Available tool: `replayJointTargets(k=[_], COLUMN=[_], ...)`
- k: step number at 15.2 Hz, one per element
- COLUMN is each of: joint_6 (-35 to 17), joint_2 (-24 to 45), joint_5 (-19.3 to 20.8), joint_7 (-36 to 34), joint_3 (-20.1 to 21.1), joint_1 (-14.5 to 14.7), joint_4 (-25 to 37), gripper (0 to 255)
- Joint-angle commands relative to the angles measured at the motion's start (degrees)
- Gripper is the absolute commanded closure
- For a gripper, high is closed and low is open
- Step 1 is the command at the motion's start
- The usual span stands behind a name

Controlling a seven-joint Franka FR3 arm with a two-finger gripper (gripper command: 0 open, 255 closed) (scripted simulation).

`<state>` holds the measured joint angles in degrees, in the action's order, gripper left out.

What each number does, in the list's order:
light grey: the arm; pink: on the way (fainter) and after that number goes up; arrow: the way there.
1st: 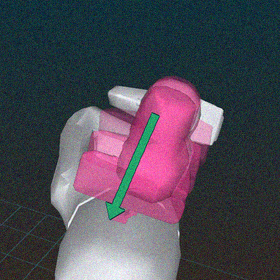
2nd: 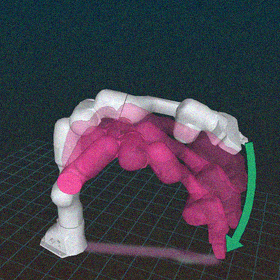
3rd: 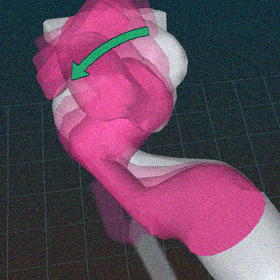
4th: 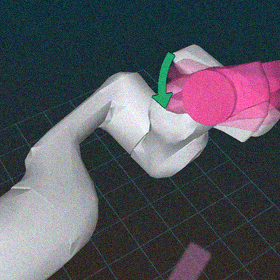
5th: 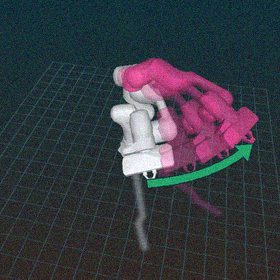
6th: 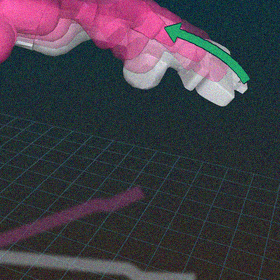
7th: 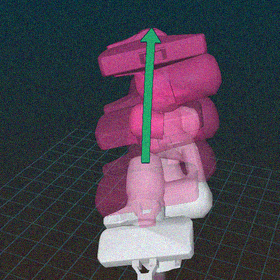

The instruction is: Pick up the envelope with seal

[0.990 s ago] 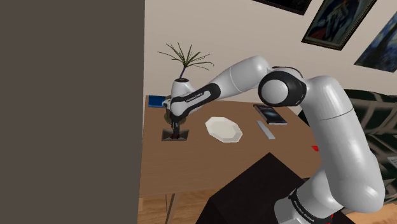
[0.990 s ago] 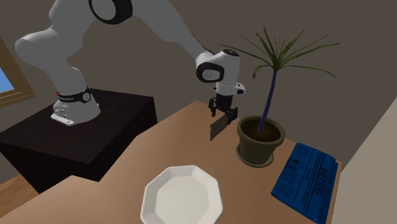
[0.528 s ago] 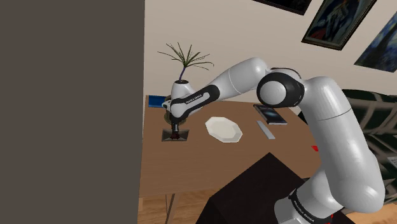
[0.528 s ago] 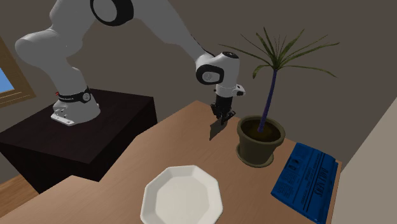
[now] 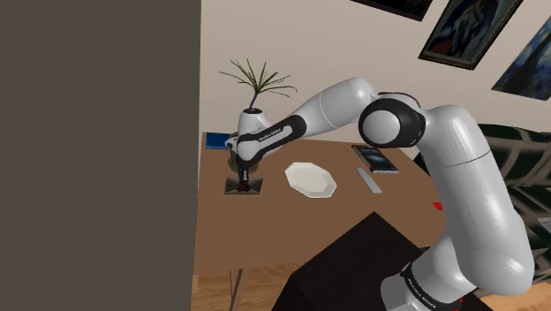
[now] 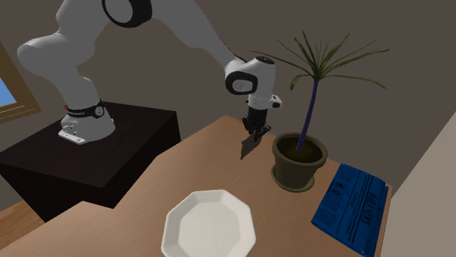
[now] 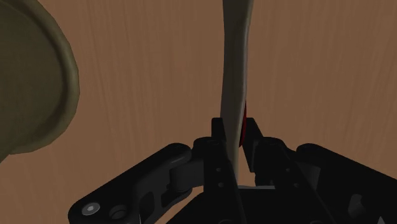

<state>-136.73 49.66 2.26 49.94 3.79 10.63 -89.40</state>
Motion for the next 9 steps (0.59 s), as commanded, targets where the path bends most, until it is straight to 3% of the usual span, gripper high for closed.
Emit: replayJointTargets(k=[1, 9], joint_6=[0.8, 4.1], joint_2=[-1.3, -6.0], joint_5=[-0.1, -0.3], joint_7=[0.0, 0.0], joint_3=[0.1, 0.3], joint_1=[0.0, -0.2], joint_4=[-0.6, -1.9], gripper=[255, 255])
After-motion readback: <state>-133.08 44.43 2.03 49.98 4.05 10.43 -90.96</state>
